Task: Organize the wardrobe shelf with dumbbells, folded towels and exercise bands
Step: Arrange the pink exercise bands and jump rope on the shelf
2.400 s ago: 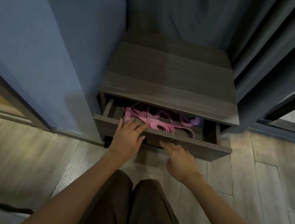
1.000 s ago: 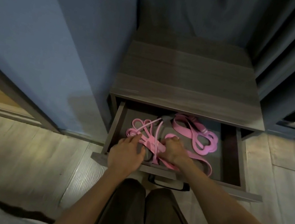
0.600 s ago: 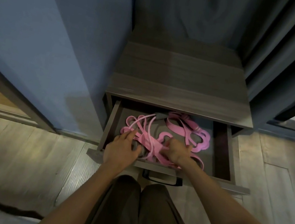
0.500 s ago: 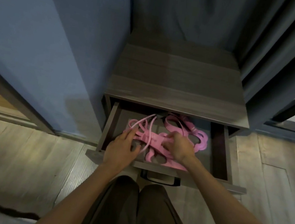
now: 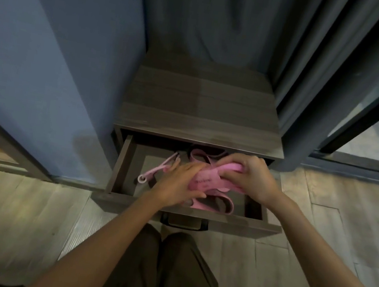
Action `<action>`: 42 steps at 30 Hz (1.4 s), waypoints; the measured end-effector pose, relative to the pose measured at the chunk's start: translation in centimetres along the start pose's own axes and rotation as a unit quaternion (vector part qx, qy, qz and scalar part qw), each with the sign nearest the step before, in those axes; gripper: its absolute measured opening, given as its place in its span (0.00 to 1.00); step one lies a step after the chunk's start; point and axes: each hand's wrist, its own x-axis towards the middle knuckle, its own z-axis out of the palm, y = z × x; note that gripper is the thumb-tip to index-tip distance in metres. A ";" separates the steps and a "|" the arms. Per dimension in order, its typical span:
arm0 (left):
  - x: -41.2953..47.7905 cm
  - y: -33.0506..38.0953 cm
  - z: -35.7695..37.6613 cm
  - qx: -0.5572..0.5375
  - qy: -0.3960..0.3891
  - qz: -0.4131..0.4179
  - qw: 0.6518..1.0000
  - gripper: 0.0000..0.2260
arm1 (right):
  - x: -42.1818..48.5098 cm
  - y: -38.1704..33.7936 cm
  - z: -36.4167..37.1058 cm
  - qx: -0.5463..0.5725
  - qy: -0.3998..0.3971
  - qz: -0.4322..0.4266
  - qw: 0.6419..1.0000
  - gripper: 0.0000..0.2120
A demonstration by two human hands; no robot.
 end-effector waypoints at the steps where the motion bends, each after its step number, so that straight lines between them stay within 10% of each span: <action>1: -0.1 0.4 -0.2 -0.023 0.003 -0.006 1.000 0.28 | -0.2 0.0 -0.3 0.024 0.011 0.004 1.000 0.08; 10: -2.0 -1.2 -4.8 0.058 0.147 -0.065 0.985 0.25 | -0.1 3.0 1.6 0.299 0.052 0.164 0.938 0.19; 14: -2.7 -2.6 -6.4 -0.014 0.211 -0.054 0.976 0.29 | 1.1 6.7 5.6 0.052 0.003 0.236 0.970 0.16; 22: -0.8 -4.9 -6.0 -0.006 0.169 -0.085 0.982 0.36 | 3.0 12.7 10.9 -0.160 -0.173 0.324 0.916 0.27; 26: 0.1 -5.0 -5.8 -0.009 0.165 -0.113 0.980 0.34 | 3.8 12.8 10.8 -0.154 -0.181 0.297 0.925 0.32; 31: 0.5 -3.8 -7.5 -0.078 0.147 -0.162 0.973 0.32 | 4.0 8.7 6.7 0.117 -0.180 0.287 0.934 0.23; 42: -2.8 5.4 -19.2 -0.241 0.169 -0.214 0.932 0.28 | 7.9 -7.5 -5.5 0.086 -0.161 0.152 0.971 0.13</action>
